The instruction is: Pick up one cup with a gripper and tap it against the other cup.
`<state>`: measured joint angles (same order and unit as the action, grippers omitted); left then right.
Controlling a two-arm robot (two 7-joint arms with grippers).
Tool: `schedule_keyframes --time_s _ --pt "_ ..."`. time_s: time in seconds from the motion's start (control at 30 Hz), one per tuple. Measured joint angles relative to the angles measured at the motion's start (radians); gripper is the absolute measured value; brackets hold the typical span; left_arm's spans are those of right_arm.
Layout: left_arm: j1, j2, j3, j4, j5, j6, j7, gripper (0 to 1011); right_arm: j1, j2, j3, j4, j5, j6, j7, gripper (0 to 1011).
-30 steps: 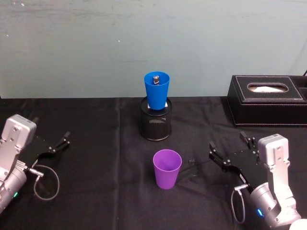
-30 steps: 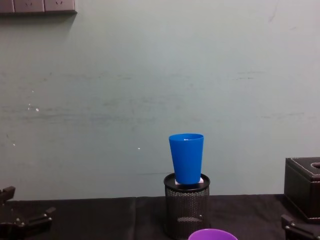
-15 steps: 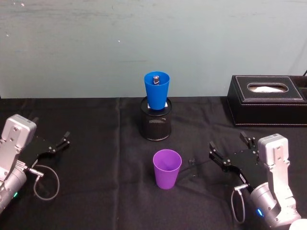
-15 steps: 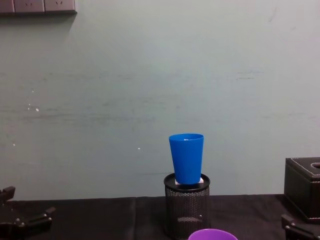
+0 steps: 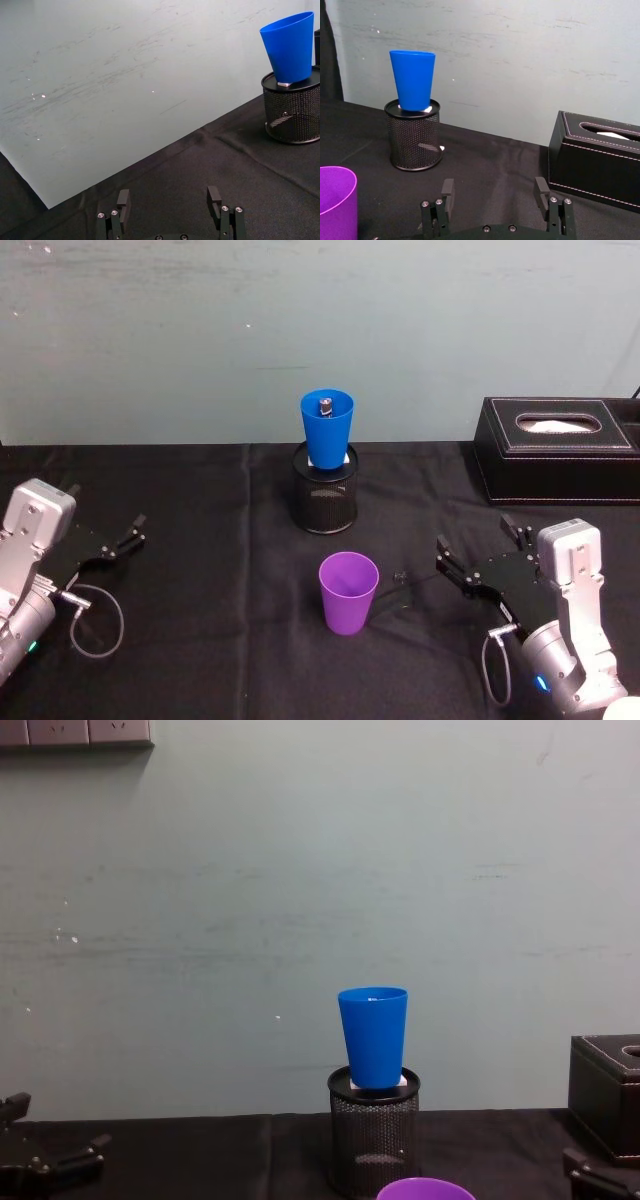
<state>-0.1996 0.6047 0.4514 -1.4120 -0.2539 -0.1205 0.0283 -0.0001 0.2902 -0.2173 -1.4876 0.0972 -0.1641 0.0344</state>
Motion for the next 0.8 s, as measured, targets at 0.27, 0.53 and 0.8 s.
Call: schedule_keyframes --time_s 0.27,0.53,0.8 --pt "0.000 0.000 0.000 0.000 0.000 0.000 0.000 1000 0.000 0.000 0.000 0.000 0.000 0.000 0.000 1000" --pt "0.000 0.000 0.000 0.000 0.000 0.000 0.000 1000 0.000 0.000 0.000 0.000 0.000 0.000 0.000 1000" --pt "0.000 0.000 0.000 0.000 0.000 0.000 0.000 1000 0.000 0.000 0.000 0.000 0.000 0.000 0.000 1000"
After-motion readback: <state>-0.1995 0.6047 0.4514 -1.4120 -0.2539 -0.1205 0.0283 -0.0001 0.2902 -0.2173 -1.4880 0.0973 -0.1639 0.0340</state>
